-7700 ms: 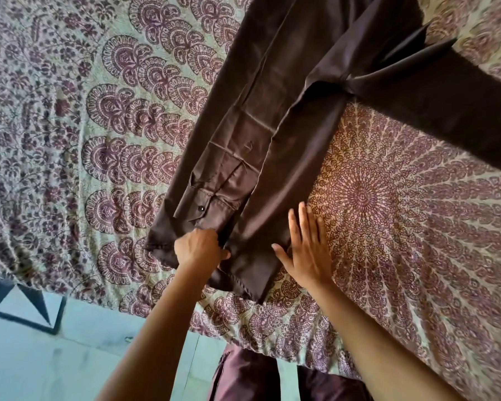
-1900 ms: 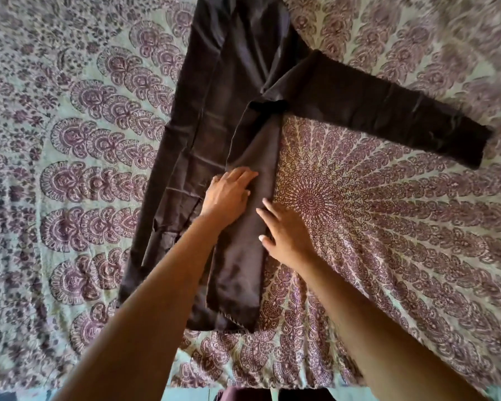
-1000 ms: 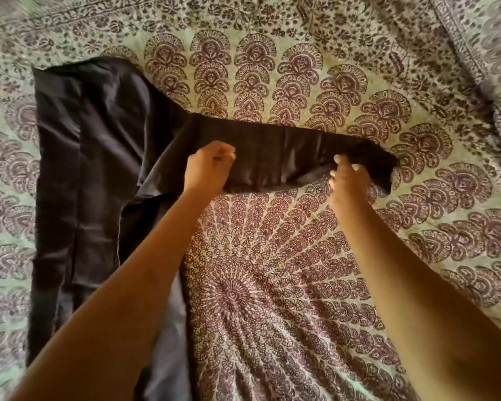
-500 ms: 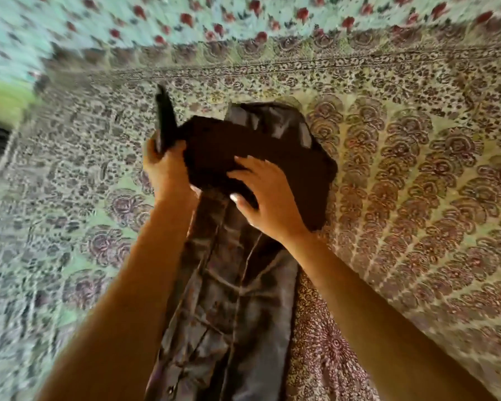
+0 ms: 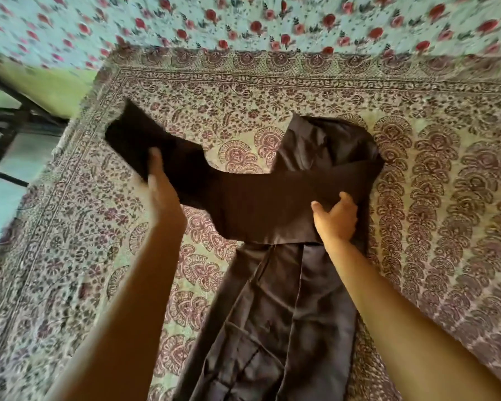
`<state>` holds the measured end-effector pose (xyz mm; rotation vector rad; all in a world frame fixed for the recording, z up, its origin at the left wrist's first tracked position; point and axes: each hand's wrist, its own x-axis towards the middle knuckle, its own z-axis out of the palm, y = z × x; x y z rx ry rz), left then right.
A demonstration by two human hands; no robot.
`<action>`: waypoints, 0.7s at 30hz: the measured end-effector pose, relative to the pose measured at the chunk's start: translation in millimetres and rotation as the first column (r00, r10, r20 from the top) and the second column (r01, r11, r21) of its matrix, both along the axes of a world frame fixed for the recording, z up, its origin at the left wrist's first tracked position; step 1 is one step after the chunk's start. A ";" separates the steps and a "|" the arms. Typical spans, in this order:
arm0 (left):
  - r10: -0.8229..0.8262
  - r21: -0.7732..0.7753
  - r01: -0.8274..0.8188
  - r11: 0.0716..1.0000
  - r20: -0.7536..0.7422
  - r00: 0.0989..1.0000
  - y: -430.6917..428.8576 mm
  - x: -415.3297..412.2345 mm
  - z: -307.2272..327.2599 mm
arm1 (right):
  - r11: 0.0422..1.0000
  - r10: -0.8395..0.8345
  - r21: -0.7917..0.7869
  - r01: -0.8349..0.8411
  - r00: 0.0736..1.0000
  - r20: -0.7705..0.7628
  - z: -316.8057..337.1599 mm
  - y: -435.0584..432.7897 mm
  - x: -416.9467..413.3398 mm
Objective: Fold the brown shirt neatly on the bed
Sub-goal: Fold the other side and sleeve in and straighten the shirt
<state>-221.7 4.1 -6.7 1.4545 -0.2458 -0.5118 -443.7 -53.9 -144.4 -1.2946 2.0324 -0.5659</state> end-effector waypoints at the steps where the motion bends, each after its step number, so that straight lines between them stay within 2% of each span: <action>1: -0.107 0.044 0.108 0.993 -0.020 0.994 3.2 -3.7 -8.3 | 0.997 0.065 -0.035 -0.069 0.993 -0.100 1.5 -5.1 -1.3; 3: -0.239 0.116 0.245 0.962 -0.070 0.969 10.8 -11.9 -18.7 | 0.964 0.229 -0.092 -0.251 0.952 -0.201 3.5 -18.5 -4.3; 6: -0.286 0.211 0.309 0.927 -0.133 0.949 20.4 -13.0 -35.6 | 0.867 0.468 -0.052 -0.496 0.845 -0.258 5.8 -47.9 -8.4; 9: -0.328 0.231 0.357 0.905 -0.156 0.932 29.0 -13.1 -47.4 | 0.721 0.688 0.136 -0.679 0.677 -0.261 3.5 -75.4 -0.7; 11: -0.330 0.227 0.362 0.904 -0.166 0.929 34.3 -11.6 -52.9 | 0.647 0.762 0.294 -0.703 0.585 -0.278 -2.5 -86.4 4.5; 12: -0.312 0.241 0.349 0.905 -0.179 0.933 36.6 -9.7 -54.7 | 0.647 0.762 0.331 -0.687 0.564 -0.318 -5.9 -89.3 6.0; 13: -0.285 0.259 0.326 0.909 -0.184 0.941 37.9 -6.8 -55.3 | 0.680 0.728 0.299 -0.669 0.572 -0.378 -7.2 -90.8 7.4; 15: -0.224 0.276 0.268 0.923 -0.181 0.958 39.1 2.2 -57.1 | 0.769 0.582 0.029 -0.638 0.681 -0.444 -4.5 -92.7 15.7; 17: -0.155 0.284 0.191 0.940 -0.144 0.977 40.6 13.2 -62.5 | 0.750 0.519 -0.276 -0.601 0.794 -0.317 2.1 -95.4 34.0; 18: -0.122 0.282 0.154 0.947 -0.128 0.984 42.2 17.4 -64.2 | 0.706 0.564 -0.368 -0.605 0.795 -0.225 5.9 -95.9 47.3; 19: -0.100 0.277 0.127 0.952 -0.108 0.989 43.7 20.8 -68.9 | 0.655 0.643 -0.416 -0.631 0.754 -0.132 11.2 -93.8 61.4; 21: -0.107 0.350 0.095 0.932 0.015 0.994 49.1 27.1 -81.7 | 0.559 0.800 -0.412 -0.719 0.599 0.041 17.7 -82.4 84.2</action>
